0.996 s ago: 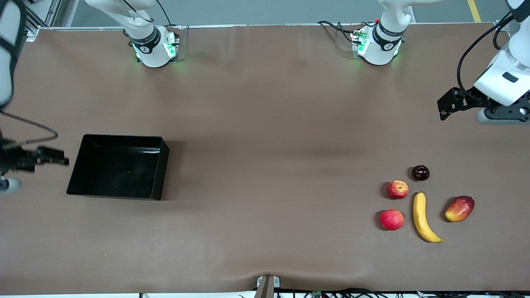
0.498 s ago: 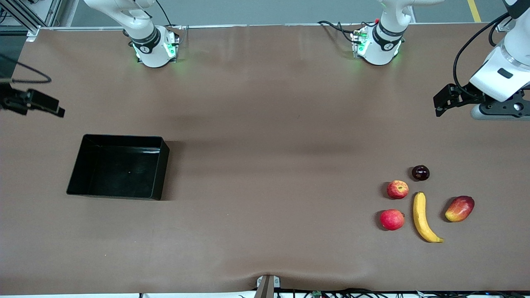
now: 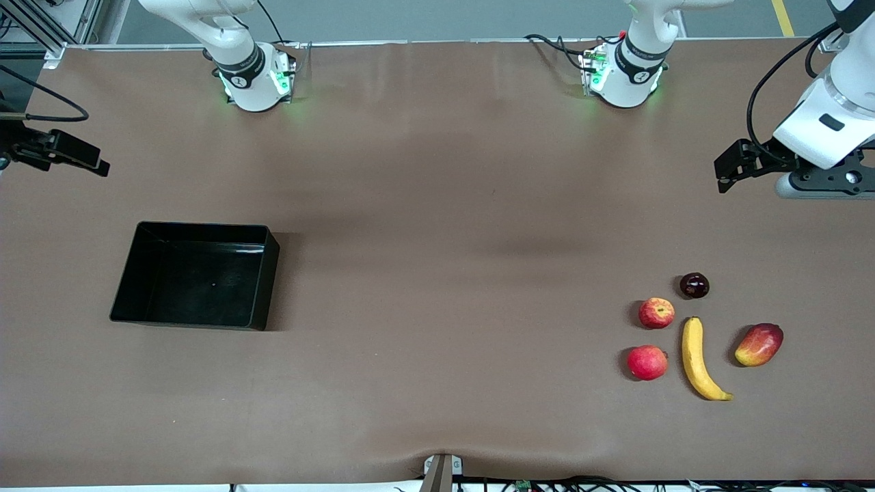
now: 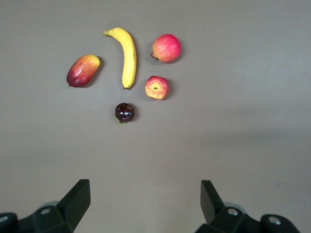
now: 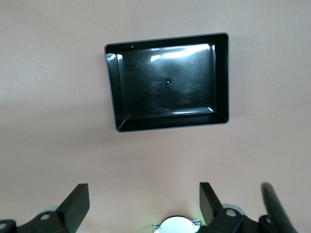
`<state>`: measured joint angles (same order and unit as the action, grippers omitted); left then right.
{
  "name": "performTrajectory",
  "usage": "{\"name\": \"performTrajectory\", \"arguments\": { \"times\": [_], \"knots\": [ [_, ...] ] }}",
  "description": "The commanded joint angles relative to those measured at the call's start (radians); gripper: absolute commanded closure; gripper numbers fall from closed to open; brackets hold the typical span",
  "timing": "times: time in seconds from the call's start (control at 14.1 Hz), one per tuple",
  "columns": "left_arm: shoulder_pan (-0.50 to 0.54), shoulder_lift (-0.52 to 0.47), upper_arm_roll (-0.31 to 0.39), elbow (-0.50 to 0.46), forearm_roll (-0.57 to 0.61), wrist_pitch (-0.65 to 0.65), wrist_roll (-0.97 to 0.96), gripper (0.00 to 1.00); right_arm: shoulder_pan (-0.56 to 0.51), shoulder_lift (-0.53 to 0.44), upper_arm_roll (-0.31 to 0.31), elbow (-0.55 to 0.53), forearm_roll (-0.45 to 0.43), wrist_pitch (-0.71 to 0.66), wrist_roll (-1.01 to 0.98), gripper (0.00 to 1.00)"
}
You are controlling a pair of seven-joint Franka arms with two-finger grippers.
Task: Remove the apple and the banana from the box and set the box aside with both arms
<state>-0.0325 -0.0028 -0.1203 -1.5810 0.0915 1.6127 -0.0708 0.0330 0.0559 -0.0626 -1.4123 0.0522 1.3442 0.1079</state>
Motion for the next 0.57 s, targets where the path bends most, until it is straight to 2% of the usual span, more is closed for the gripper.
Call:
{"name": "performTrajectory", "arguments": {
  "times": [0.0, 0.5],
  "knots": [
    [-0.004, -0.013, 0.008, -0.007, -0.016, 0.01, 0.008, 0.0, -0.022, -0.048, 0.007, -0.05, -0.022, 0.018, 0.001, 0.0],
    [-0.001, -0.012, 0.008, -0.004, -0.064, 0.009, -0.016, 0.0, -0.084, -0.054, 0.007, -0.068, -0.028, 0.027, -0.151, 0.0]
  ]
}}
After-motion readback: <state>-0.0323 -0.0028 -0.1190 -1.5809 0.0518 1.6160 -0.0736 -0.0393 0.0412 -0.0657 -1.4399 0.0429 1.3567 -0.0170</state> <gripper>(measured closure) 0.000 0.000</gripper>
